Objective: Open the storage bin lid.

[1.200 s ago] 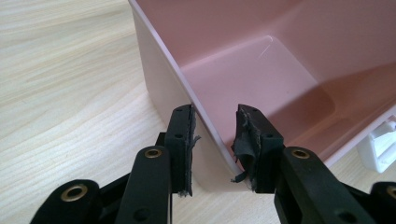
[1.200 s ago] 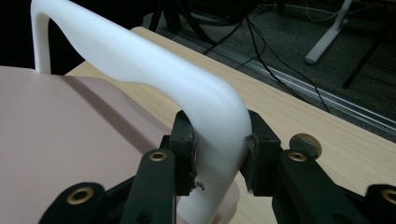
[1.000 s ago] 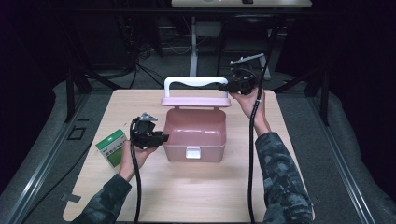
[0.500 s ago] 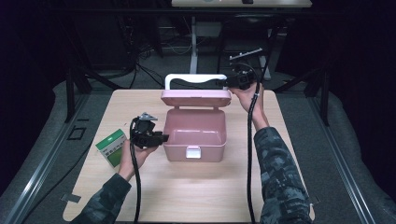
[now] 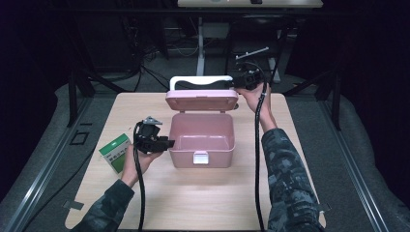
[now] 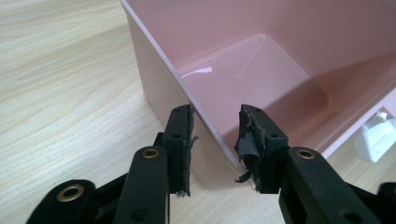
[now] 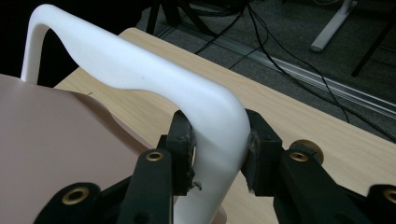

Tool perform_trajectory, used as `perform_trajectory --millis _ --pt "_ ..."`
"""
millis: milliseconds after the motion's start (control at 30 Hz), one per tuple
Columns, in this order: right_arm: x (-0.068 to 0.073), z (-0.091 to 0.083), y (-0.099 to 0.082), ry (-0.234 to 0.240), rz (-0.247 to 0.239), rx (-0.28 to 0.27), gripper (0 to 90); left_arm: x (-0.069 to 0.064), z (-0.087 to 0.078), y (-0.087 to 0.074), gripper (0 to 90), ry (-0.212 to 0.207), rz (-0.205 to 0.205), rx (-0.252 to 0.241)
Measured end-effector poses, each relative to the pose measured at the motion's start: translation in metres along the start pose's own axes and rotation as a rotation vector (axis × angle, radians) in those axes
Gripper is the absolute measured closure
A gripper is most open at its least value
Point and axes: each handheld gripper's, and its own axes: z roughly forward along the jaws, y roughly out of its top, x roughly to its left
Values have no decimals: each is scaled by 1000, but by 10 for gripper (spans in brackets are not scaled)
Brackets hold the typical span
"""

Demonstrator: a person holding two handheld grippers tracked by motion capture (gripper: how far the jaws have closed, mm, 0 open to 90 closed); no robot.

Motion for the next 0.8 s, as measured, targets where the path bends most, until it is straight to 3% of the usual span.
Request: perform_trajectory --millis 200,333,467,500,667,800 --pt "-5 3 3 12 27 12 671 1 -1 3 589 -16 16 15" --pt "-5 4 4 11 36 18 671 4 -8 5 469 -31 7 -20" --pt "-6 5 5 12 37 22 671 4 -15 12 410 -22 18 -47" --pt "-6 5 5 13 38 22 671 2 -19 19 400 4 33 -67" --pt "-6 5 5 13 38 22 670 -2 -27 39 383 58 69 -103" --pt "-5 5 5 12 38 22 669 0 -30 58 407 117 68 -163"
